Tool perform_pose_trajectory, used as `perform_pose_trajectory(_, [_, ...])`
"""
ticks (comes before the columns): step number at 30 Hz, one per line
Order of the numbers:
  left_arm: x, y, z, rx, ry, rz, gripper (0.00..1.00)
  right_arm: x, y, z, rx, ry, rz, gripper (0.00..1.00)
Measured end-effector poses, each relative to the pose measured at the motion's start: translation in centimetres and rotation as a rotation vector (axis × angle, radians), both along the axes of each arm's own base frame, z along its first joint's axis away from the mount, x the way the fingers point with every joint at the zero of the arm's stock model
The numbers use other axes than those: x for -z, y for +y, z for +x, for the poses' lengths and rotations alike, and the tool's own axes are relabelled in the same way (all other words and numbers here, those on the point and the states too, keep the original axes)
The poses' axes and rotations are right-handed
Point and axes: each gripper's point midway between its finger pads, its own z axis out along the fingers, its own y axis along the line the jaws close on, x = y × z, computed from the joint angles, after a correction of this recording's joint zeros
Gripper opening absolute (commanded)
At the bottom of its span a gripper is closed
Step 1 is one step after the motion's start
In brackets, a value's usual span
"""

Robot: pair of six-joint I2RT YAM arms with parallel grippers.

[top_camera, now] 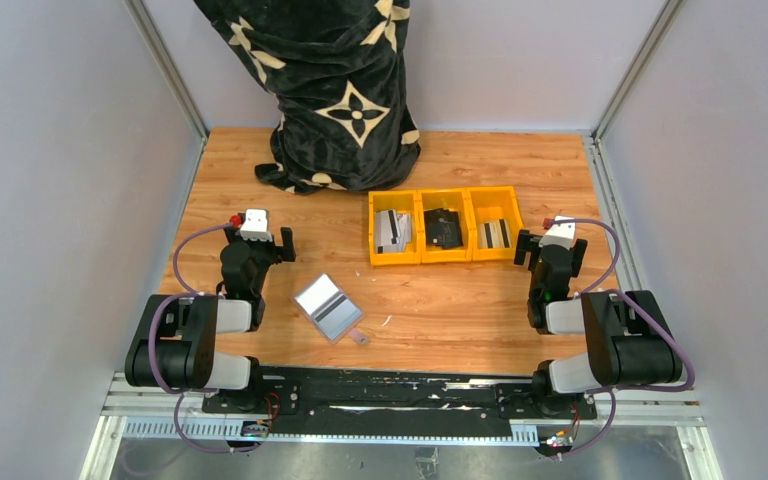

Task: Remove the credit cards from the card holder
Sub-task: Reset both arms

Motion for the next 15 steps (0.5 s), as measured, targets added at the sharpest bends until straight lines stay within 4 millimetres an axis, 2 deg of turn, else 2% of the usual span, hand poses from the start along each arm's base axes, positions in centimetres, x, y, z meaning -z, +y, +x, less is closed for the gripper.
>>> perform_pose_trajectory(5, [0.0,0.0,0.0,0.000,0.000,0.000,1.00,-0.1,0.1,0.0,-0.004,-0.003,-0.001,0.98])
perform_pose_trajectory(8, [0.0,0.0,0.0,0.000,0.000,0.000,1.00,-0.4,0.8,0.3,-0.063,-0.018,-0.018,0.98])
perform_pose_trajectory(13, [0.0,0.0,0.0,0.000,0.000,0.002,1.00,0.2,4.2,-0.2,-0.291,-0.019,-0.045,0.98])
perform_pose_trajectory(15, [0.0,0.0,0.0,0.000,0.000,0.002,1.00,0.4,4.5,-0.3,-0.311,-0.012,-0.045,0.98])
